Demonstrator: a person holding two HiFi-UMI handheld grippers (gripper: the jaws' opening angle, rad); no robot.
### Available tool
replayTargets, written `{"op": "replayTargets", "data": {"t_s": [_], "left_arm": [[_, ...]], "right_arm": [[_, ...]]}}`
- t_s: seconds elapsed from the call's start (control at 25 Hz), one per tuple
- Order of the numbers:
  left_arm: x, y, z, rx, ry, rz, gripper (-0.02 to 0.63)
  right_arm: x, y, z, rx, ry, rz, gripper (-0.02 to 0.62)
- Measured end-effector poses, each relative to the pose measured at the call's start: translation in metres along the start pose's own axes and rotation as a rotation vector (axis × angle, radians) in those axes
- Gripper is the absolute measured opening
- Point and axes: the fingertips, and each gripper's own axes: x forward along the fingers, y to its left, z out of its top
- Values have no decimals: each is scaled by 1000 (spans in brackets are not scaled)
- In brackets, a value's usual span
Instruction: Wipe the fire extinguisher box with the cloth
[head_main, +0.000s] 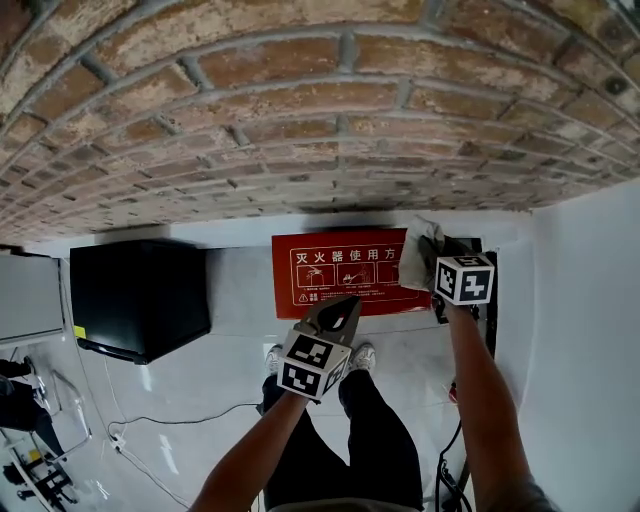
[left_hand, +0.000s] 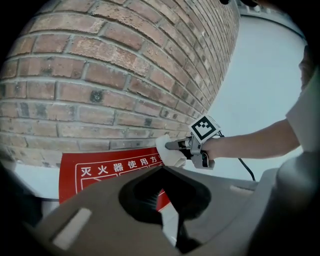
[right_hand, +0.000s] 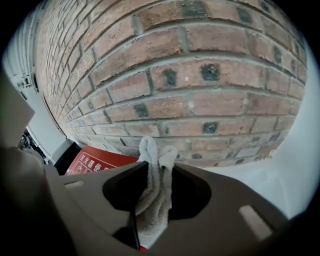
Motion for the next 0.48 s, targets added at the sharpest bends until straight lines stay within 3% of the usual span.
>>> {"op": "replayTargets", "data": {"t_s": [0.32, 0.48], "left_arm": [[16, -23, -5, 10, 13, -10, 1], [17, -32, -13, 20, 26, -25, 1]], "right_arm": [[-31, -56, -24, -11, 46, -92, 135], [-53, -64, -53, 16, 90, -75, 132]]}}
